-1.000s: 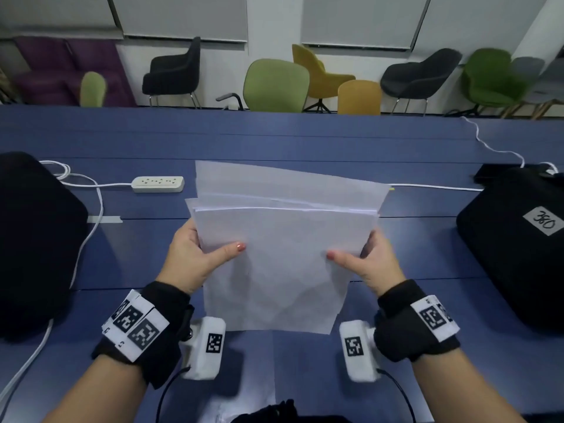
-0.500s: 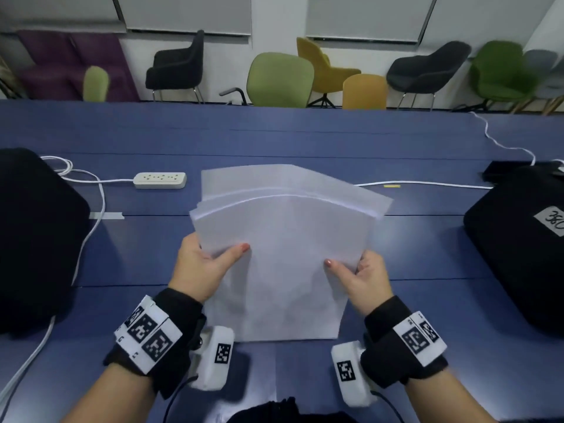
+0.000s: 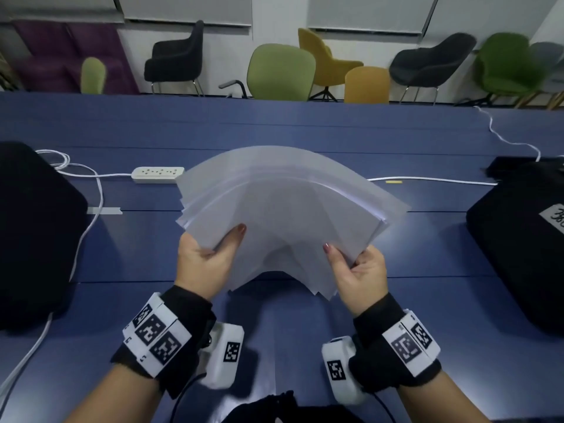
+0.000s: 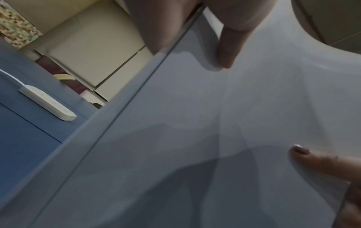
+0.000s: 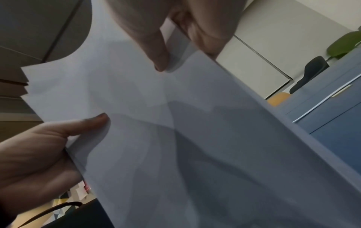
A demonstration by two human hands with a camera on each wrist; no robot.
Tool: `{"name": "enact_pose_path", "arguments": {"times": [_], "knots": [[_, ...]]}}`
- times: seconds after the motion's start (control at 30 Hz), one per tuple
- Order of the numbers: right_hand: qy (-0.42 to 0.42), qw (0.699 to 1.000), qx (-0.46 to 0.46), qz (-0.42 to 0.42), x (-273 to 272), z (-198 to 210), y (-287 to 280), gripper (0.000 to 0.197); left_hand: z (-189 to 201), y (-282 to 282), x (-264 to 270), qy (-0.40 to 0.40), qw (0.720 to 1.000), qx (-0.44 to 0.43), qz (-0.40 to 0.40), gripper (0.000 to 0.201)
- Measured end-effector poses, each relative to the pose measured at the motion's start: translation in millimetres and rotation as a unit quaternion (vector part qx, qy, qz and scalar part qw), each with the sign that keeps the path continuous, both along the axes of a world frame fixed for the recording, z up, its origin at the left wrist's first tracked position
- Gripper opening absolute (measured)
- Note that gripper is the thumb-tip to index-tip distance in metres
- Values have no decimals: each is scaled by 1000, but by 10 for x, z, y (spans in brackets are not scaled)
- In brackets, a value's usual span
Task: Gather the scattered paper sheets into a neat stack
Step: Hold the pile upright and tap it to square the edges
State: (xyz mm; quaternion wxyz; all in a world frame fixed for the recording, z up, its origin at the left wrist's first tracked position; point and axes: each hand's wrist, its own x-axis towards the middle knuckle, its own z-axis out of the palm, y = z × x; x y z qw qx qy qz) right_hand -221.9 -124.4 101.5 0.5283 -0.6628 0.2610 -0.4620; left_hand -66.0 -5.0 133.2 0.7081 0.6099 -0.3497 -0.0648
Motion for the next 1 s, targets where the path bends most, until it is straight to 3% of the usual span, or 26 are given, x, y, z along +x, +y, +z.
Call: {"name": "enact_pose_path", "arguments": {"times": [0.1, 0.27, 0.37, 0.53, 0.7, 0.83, 0.93, 1.0], "knots": [[7, 1000, 8, -17, 47, -13, -101, 20, -34, -62, 108, 21, 1000, 12, -13, 38], [66, 997, 43, -3, 101, -71, -305, 29, -243, -162, 317, 68, 994, 83, -36, 30], [96, 995, 38, 8, 120, -50, -341, 26, -194, -210, 347, 44, 994, 98, -19, 25], [66, 998, -3, 13, 17, -27, -251, 26, -106, -115, 350, -18, 996, 89, -19, 24], [85, 995, 59, 7, -33, -216, -133, 20, -368, 8, 245, 9, 992, 117, -54, 35], [64, 993, 96, 14, -22, -103, -131, 31, -373, 27, 239, 18, 993, 104, -49, 27], [69, 995, 75, 0, -51, -71, -103, 23, -419, 79, 206, 34, 991, 115, -65, 21], [73, 996, 32, -27, -68, -27, -84, 55, -451, 87, 213, 46, 989, 119, -68, 25]]}}
